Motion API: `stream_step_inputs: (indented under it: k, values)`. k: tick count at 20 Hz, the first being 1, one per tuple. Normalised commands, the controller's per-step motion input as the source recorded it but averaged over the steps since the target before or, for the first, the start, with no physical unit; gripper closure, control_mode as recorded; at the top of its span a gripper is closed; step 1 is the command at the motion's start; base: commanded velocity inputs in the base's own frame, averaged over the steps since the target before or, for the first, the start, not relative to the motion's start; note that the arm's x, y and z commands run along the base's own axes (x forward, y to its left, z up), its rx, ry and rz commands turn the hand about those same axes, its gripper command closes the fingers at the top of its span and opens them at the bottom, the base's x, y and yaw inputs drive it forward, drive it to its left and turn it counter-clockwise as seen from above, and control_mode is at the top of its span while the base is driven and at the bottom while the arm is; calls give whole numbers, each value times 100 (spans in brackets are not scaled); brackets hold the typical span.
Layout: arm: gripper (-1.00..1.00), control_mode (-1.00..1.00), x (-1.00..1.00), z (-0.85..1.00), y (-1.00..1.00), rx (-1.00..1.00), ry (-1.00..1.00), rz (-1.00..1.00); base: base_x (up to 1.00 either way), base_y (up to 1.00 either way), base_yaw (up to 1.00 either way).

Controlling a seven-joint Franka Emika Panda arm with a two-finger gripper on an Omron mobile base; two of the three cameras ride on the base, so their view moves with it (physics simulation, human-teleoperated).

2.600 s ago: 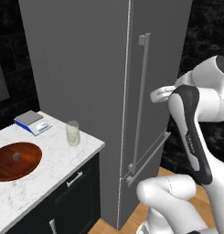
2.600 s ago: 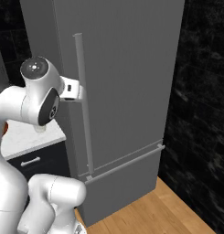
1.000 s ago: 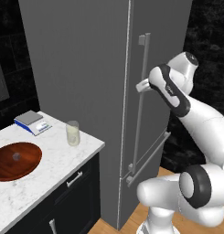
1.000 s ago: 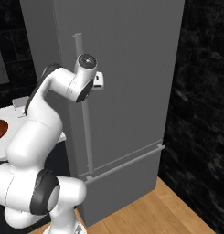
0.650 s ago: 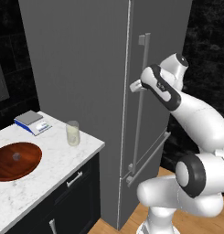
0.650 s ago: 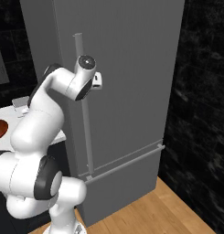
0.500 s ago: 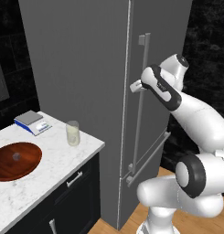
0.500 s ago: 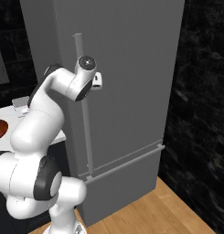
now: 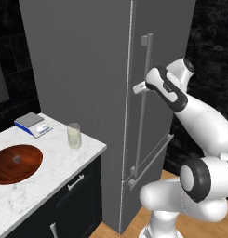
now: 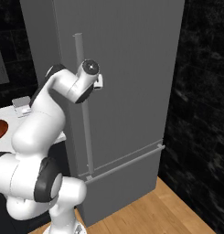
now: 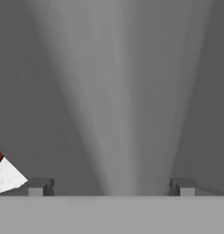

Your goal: Grab a lemon wedge from the fridge and one ice cube from the ice bowl, and put them in the glass of lemonade.

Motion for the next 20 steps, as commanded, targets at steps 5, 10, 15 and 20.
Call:
stream_step_inputs:
  k: [5, 10, 15, 20]
  values:
    - [-100, -100, 26, 0, -28, 7, 0, 15, 0, 0, 0]
    - [-100, -100, 3, 0, 3, 0, 0, 5, 0, 0, 0]
    - [100, -100, 0, 0, 39, 0, 0, 0, 0, 0, 0]
    - [100, -100, 0, 0, 35, 0, 1, 0, 0, 0, 0]
